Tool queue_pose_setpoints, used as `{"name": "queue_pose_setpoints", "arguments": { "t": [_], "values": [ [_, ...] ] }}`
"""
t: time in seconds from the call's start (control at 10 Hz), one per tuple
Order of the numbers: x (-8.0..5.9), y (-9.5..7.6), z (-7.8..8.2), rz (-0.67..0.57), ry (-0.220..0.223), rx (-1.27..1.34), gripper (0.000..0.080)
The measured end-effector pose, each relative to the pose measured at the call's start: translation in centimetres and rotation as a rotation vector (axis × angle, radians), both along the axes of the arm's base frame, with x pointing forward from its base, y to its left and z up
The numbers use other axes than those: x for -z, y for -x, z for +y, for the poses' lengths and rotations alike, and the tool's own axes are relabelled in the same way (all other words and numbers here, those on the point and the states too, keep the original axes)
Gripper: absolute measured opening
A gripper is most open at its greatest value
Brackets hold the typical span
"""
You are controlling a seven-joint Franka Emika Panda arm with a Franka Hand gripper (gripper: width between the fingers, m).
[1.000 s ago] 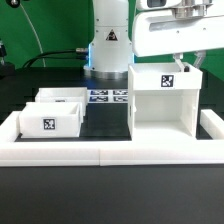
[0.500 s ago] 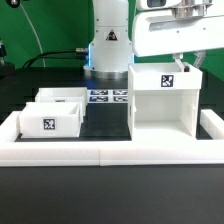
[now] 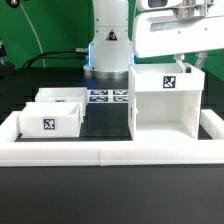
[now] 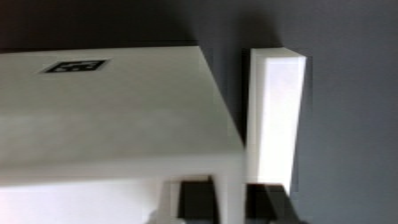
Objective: Assemble drawer
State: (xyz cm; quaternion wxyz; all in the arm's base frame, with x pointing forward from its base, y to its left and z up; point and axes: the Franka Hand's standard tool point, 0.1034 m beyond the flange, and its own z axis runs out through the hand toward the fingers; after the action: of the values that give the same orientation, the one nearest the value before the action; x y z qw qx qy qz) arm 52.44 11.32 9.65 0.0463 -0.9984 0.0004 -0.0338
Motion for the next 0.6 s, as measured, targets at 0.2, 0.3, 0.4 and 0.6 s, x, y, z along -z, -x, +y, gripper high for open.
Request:
{"name": "queue_pose_setpoints", "arguments": {
  "t": [0.2, 0.3, 0.4, 0.6],
  "values": [
    [0.00, 0.00, 0.00, 0.000, 0.000, 0.000, 0.0039],
    [0.00, 0.00, 0.00, 0.000, 0.000, 0.000, 0.0039],
    [0.00, 0.00, 0.00, 0.000, 0.000, 0.000, 0.0039],
    [-0.11, -0.11, 0.02, -0.003, 0.000, 0.000, 0.0039]
  ]
}}
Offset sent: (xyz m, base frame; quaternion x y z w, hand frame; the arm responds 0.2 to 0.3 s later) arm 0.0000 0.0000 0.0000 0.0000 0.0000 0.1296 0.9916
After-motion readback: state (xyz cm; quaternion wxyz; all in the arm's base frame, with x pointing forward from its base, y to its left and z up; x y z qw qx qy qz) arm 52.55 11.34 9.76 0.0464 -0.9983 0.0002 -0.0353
